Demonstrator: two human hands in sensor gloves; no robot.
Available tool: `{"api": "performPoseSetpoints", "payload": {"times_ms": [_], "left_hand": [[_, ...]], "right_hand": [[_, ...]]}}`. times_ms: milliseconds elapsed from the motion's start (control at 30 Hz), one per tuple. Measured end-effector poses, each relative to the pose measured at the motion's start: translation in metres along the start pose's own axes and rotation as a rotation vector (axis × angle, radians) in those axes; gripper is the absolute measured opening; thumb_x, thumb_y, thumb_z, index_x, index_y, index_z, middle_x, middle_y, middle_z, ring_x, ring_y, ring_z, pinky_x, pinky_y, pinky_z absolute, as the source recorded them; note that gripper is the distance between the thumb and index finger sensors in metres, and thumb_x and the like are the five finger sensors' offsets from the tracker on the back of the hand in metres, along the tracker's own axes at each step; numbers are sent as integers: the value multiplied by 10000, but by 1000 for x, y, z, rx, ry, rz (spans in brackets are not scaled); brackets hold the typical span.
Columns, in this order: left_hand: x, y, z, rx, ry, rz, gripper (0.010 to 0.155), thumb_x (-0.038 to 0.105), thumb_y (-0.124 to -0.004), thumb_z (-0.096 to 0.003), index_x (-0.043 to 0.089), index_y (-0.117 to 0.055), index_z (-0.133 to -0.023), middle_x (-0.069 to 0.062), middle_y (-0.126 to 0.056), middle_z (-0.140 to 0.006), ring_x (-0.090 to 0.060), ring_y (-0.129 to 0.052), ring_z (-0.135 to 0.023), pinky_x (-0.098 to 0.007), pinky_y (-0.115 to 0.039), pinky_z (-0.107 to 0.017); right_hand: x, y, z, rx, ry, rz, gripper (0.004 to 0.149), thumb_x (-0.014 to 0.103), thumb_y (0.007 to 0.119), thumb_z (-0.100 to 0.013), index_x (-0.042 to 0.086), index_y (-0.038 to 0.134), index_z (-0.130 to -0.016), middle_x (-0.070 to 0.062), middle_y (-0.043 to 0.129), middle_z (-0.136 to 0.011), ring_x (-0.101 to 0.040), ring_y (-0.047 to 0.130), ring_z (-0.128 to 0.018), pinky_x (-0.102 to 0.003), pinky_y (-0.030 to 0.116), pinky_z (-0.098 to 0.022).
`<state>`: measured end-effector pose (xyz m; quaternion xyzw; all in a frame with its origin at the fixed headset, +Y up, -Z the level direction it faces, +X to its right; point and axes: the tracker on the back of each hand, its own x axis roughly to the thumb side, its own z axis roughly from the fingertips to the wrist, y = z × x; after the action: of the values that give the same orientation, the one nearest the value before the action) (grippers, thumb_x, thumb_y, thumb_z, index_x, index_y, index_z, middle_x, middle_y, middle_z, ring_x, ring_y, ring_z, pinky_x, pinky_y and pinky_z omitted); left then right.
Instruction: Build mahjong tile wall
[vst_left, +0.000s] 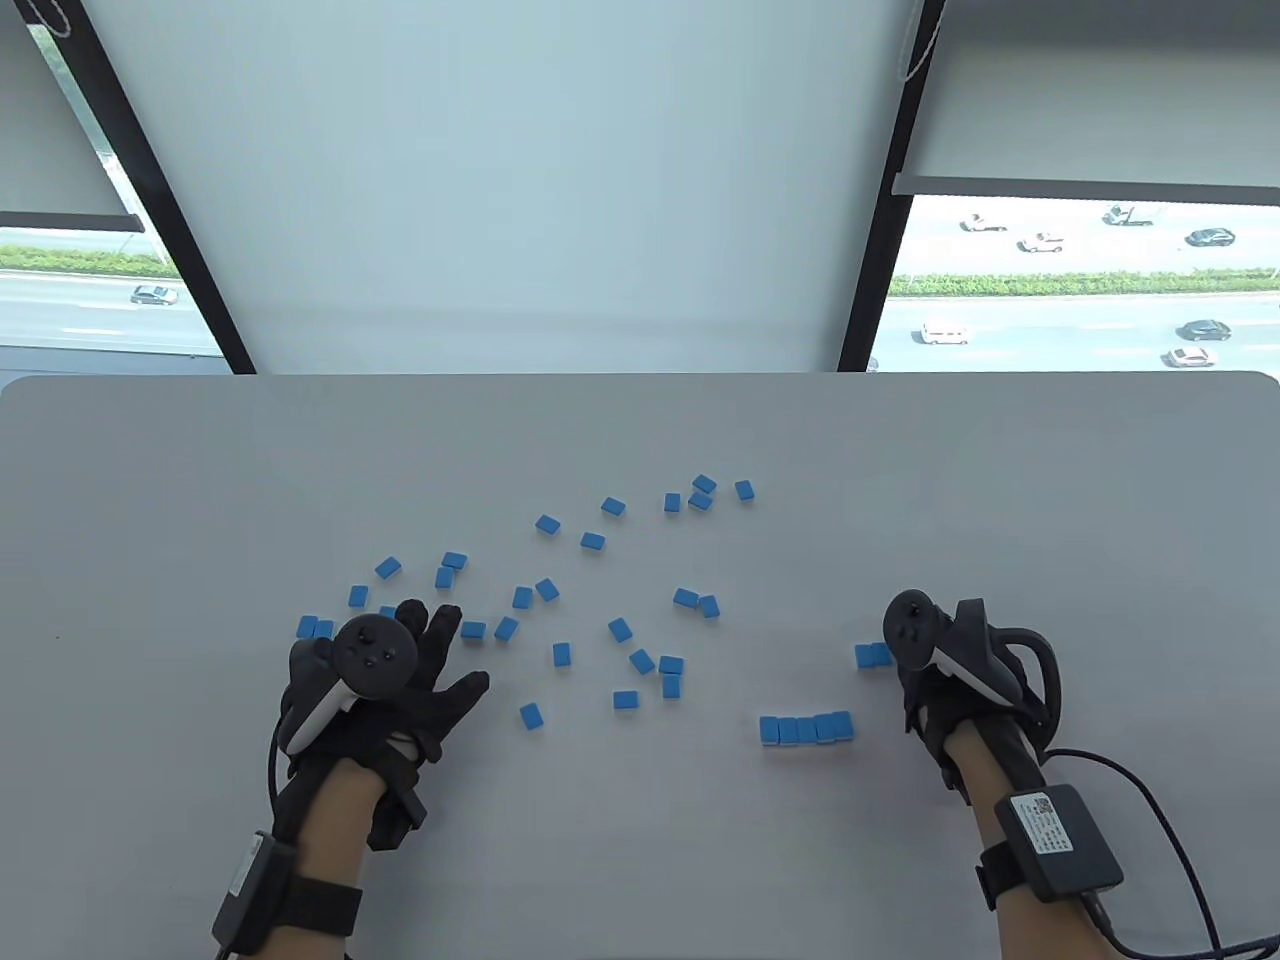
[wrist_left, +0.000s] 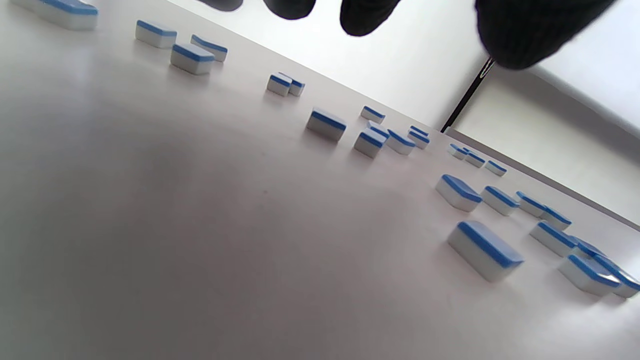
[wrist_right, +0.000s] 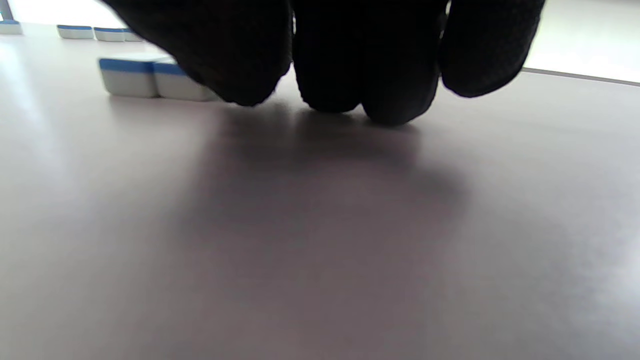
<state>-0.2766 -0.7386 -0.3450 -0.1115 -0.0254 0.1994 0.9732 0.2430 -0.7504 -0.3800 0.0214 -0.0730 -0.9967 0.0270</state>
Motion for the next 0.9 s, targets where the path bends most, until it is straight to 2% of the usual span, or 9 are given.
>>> {"api": "performPoseSetpoints", "payload": {"times_ms": [400,600,767,900], "left_hand": [[1,0,-1,1,1,3,832,691,-665,-419,340,-407,-1127,-50,-312,-1208,-482,-318,-1073,-743,-230,-666],[2,2,0,11,0,4,832,690,-668,-416,341,-410,-1126,-48,-314,-1207,-480,-318,-1074,-742,-229,-667],[2,2,1,16,-2,-1,831,690,-667,-417,342,-409,-1126,-51,-314,-1208,-480,-319,-1073,-743,-230,-666],[1,4,0,20,2,3,831,690,-668,-416,341,-410,-1126,-50,-314,-1207,-480,-319,-1073,-743,-229,-666]], "right_hand": [[0,2,0,9,-8,-12,544,361,829,-444,349,633,-952,-20,772,-861,-337,850,-708,-524,724,-575],[-2,-4,2,23,4,-36,610,380,829,-442,318,573,-991,-37,752,-900,-352,851,-739,-538,719,-581],[7,-37,9,-51,21,-81,649,407,832,-438,286,549,-1009,-42,709,-948,-359,821,-785,-547,704,-601],[31,-60,3,-46,-28,-168,661,422,835,-442,273,545,-1017,-45,680,-985,-368,798,-830,-556,692,-615]]}}
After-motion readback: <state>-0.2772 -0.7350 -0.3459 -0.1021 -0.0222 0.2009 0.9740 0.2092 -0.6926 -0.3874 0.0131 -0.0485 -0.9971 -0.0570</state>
